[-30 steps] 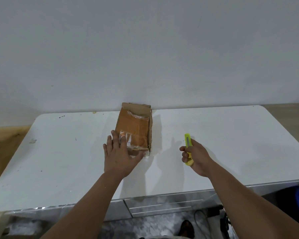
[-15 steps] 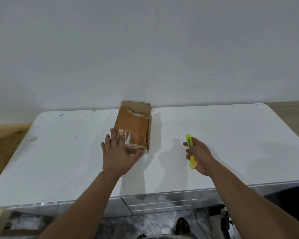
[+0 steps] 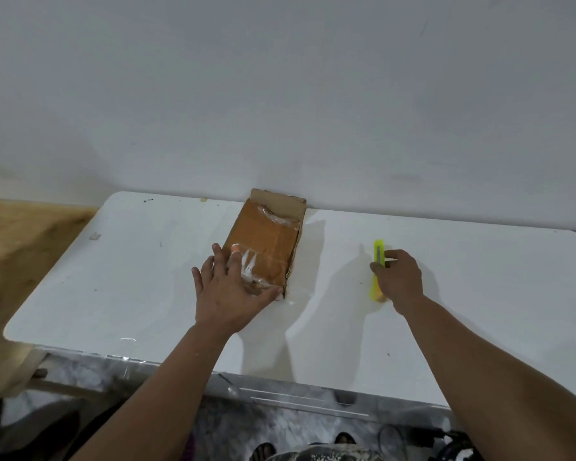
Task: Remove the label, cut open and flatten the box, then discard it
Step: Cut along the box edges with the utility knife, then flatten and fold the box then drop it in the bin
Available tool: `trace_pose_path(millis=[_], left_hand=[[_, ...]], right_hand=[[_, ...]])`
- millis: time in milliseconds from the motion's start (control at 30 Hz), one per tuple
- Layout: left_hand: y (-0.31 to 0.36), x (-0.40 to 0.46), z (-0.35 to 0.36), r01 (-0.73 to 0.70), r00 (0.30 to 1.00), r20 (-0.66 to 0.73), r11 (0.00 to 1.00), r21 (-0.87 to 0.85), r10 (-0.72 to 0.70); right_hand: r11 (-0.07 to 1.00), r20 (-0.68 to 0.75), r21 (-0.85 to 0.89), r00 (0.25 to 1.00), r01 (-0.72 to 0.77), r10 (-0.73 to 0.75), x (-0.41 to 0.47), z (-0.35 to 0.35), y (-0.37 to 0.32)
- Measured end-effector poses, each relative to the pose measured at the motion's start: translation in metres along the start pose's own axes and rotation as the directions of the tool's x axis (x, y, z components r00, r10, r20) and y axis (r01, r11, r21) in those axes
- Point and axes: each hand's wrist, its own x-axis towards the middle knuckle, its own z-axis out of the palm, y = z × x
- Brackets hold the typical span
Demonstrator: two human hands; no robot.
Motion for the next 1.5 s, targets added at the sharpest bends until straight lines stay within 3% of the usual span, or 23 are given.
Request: trace_pose_path(millis=[300, 500, 700, 867, 967, 1067, 1133, 1233, 1333, 1500], left_hand=[[0.026, 0.002, -0.001, 0.139, 0.99, 0.007, 0.99, 0.009, -0.139], [0.026, 0.003, -0.003, 0.116, 0.993, -0.012, 0.993, 0.029, -0.116], [-0.006, 0.011, -0.007, -0.078, 0.996, 0.051, 0.996, 0.044, 0.075], [-0.034, 0.018, -0.022, -0.275, 0.951, 0.154, 0.961, 0.03, 0.267], [-0.05, 0.029, -0.032, -0.386, 0.894, 0.259, 0.922, 0.029, 0.366], [-0.062, 0.042, -0.04, -0.513, 0.818, 0.318, 0.858, 0.023, 0.48], [-0.067, 0.052, -0.044, -0.575, 0.764, 0.366, 0.818, 0.011, 0.532], [-0.071, 0.067, -0.049, -0.62, 0.713, 0.41, 0.784, -0.008, 0.568], [-0.078, 0.081, -0.053, -0.613, 0.697, 0.429, 0.788, -0.059, 0.575], [-0.091, 0.092, -0.051, -0.627, 0.679, 0.467, 0.778, -0.032, 0.566]], right_hand=[[0.978, 0.075, -0.194, 0.995, 0.08, -0.067, 0.031, -0.003, 0.011], [0.95, 0.09, -0.259, 0.984, 0.172, -0.154, 0.033, -0.009, 0.008], [0.964, 0.246, -0.122, 0.948, 0.238, -0.203, 0.017, -0.002, -0.019], [0.949, 0.342, -0.056, 0.899, 0.311, -0.274, -0.007, 0.014, -0.03], [0.831, 0.24, -0.165, 0.839, 0.532, -0.489, -0.028, 0.029, -0.024], [0.704, 0.266, -0.297, 0.764, 0.645, -0.588, -0.053, 0.042, -0.02], [0.648, 0.309, -0.384, 0.753, 0.658, -0.581, -0.072, 0.048, -0.015], [0.597, 0.253, -0.48, 0.753, 0.643, -0.607, -0.098, 0.052, -0.006], [0.616, 0.194, -0.502, 0.773, 0.607, -0.604, -0.115, 0.053, 0.004], [0.607, 0.251, -0.481, 0.763, 0.633, -0.596, -0.134, 0.055, 0.019]])
